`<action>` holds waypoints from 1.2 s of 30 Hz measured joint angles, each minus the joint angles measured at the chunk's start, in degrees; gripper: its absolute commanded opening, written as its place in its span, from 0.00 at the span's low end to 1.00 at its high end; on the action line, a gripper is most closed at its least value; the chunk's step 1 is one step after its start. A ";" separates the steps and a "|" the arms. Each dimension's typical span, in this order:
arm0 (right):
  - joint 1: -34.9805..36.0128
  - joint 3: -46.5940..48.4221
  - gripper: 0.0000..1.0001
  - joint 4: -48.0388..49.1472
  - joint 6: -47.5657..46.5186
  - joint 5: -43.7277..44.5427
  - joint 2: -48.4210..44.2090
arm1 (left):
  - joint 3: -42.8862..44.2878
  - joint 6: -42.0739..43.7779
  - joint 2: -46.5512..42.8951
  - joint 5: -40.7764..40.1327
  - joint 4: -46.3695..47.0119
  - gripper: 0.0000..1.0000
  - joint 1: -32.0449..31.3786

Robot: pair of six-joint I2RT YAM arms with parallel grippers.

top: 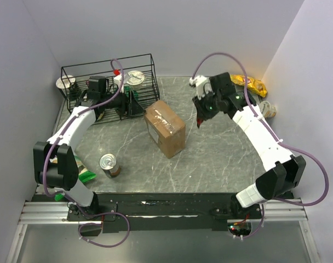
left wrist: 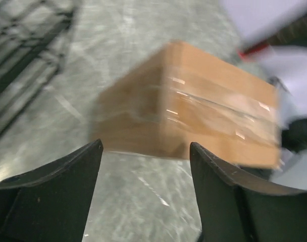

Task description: Unpack the express box

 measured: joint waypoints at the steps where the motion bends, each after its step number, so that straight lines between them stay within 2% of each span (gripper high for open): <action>1: 0.13 -1.03 0.00 -0.90 -0.79 -0.94 -0.24 | 0.00 -0.22 0.28 -2.05 0.20 0.71 0.00; 4: 1.25 -4.61 0.00 -3.72 -3.87 -4.68 -0.63 | 0.00 -1.01 0.72 -6.75 0.61 0.67 0.00; 7: 3.02 -6.47 0.00 -5.16 -5.95 -7.28 -0.63 | 0.00 -1.57 0.68 -9.64 1.97 0.67 0.04; 12: 5.20 -5.57 0.00 -5.70 -6.69 -11.06 -0.33 | -0.11 -1.73 0.72 -12.63 3.67 0.70 0.07; 17: 5.49 -2.21 0.00 -4.37 -6.03 -12.04 2.05 | -1.31 -1.88 0.74 -12.22 6.21 0.70 0.04; 26: 5.44 1.42 0.00 -4.63 -3.56 -9.40 5.95 | -3.26 -2.10 0.79 -4.46 8.20 0.72 0.63; 31: 5.05 4.74 0.00 -5.60 -3.19 -4.98 8.81 | -5.07 -2.84 0.66 2.32 8.00 0.77 1.38; 36: 5.01 8.13 0.00 -3.32 -3.17 -4.28 12.39 | -6.05 -2.86 0.66 6.05 6.12 0.83 0.57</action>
